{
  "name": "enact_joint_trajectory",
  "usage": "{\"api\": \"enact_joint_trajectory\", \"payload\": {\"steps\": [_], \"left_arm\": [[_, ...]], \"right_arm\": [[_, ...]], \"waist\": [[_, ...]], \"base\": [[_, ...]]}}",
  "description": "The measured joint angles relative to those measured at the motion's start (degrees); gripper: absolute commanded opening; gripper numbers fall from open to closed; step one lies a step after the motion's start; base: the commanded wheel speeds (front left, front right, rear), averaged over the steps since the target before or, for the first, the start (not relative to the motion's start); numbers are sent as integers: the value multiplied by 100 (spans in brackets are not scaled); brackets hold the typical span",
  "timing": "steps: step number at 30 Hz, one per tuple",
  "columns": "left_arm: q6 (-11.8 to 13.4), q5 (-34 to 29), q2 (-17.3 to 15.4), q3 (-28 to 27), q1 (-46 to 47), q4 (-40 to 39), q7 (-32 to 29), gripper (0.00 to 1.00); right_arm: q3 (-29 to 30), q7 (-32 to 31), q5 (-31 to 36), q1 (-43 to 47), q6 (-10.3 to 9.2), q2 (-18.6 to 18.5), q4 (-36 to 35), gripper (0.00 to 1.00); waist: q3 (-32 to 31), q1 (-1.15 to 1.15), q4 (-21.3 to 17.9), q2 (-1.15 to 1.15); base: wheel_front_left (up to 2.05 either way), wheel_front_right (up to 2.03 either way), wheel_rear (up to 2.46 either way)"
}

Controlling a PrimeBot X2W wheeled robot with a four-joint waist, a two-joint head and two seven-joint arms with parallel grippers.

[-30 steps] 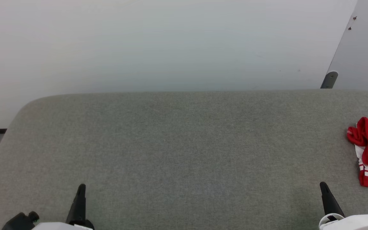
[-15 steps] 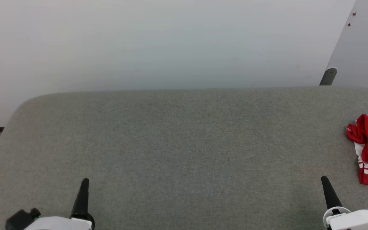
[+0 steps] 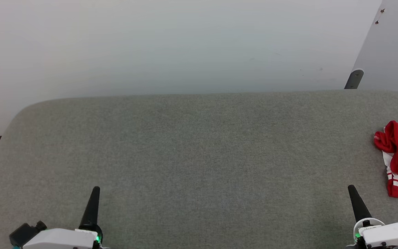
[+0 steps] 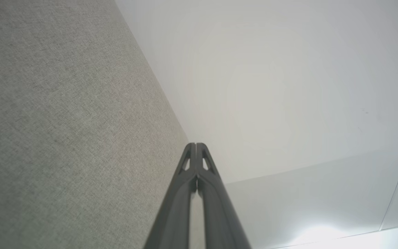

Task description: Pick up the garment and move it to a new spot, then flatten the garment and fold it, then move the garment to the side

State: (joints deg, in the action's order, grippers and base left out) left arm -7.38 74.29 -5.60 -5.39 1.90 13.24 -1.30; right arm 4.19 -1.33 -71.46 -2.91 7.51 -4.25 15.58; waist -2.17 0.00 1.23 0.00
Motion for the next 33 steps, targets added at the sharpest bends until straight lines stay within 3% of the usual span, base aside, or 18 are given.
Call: {"api": "enact_joint_trajectory", "payload": {"steps": [33], "left_arm": [[0,1317,205,-80,299,59,-385,0]], "right_arm": [[169,-385,-1532,-236,-3,97,-112,0]], "waist": [[165,0,-86,0]], "base": [[0,0,0]]}}
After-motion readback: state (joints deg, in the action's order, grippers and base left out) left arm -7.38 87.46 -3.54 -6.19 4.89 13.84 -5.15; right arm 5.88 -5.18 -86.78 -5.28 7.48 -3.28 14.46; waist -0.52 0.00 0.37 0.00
